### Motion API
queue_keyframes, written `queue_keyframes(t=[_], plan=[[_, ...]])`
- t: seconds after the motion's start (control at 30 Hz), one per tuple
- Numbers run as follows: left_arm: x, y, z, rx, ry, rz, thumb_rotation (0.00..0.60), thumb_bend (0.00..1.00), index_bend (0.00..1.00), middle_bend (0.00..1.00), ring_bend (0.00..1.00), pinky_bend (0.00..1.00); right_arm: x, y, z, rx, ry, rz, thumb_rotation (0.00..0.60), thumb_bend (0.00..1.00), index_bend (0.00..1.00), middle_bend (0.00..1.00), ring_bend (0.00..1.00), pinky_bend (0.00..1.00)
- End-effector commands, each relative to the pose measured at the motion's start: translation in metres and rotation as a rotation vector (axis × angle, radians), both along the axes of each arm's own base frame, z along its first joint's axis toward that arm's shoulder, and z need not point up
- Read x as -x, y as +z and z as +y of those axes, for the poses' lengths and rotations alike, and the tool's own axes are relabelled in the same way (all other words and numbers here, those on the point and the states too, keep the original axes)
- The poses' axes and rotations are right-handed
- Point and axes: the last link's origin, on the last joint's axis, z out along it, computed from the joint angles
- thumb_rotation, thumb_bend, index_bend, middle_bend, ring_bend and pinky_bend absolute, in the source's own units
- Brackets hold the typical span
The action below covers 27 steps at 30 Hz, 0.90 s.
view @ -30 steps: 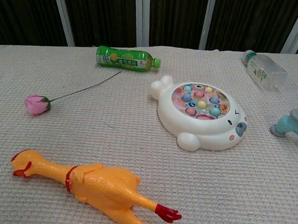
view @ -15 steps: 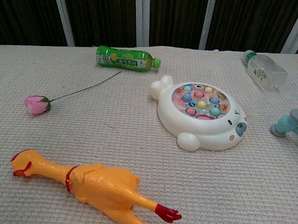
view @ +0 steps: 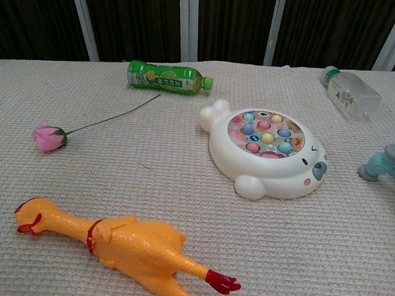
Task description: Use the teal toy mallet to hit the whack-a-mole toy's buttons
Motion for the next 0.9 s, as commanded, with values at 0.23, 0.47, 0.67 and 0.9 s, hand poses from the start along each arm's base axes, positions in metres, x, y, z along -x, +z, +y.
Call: queue_keyframes(t=[0.23, 0.47, 0.67, 0.9], plan=[[-0.001, -0.002, 0.000, 0.010, -0.003, 0.002, 0.600, 0.00, 0.11, 0.05, 0.00, 0.00, 0.001, -0.012, -0.002, -0.012, -0.014, -0.015, 0.600, 0.33, 0.38, 0.16, 0.17, 0.17], [-0.001, -0.003, 0.001, 0.012, 0.001, 0.005, 0.600, 0.00, 0.11, 0.05, 0.00, 0.00, 0.001, -0.019, -0.002, -0.015, -0.014, -0.031, 0.600, 0.33, 0.38, 0.16, 0.17, 0.17], [-0.001, -0.003, 0.001, 0.011, 0.003, 0.004, 0.600, 0.00, 0.11, 0.05, 0.00, 0.00, 0.000, -0.024, -0.004, -0.009, -0.016, -0.033, 0.600, 0.33, 0.39, 0.16, 0.17, 0.17], [-0.001, -0.005, 0.003, 0.014, 0.010, 0.007, 0.600, 0.00, 0.11, 0.05, 0.00, 0.00, -0.003, -0.029, -0.007, 0.001, -0.015, -0.029, 0.600, 0.33, 0.42, 0.16, 0.17, 0.17]])
